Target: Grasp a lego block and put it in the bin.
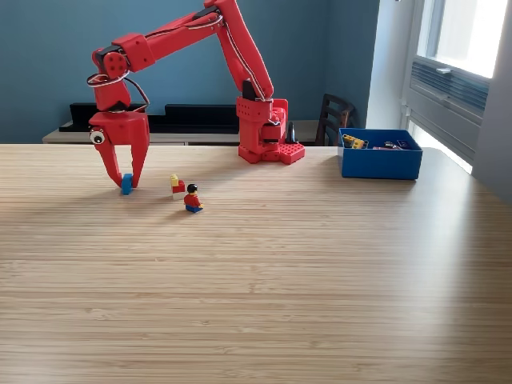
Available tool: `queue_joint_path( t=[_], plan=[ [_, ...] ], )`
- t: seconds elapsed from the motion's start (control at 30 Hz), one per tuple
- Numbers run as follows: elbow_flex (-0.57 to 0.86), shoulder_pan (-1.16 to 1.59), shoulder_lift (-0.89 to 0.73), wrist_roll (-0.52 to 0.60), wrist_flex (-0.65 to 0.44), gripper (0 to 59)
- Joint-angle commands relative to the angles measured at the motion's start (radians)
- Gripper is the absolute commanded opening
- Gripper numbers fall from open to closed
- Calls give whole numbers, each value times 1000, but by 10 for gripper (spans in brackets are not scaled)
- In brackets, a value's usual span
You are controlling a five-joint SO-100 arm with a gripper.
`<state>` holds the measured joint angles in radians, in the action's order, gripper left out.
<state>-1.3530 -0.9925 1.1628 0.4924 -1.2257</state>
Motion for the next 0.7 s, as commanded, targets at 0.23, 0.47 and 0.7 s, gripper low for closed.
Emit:
queue_joint_path(
  t=[0.23,0.47,0.7],
  plan=[
    [207,298,385,-2,-262,0],
    [9,821,706,-5,-284,0],
    [-146,1436,795,-81,-282,0]
  ],
)
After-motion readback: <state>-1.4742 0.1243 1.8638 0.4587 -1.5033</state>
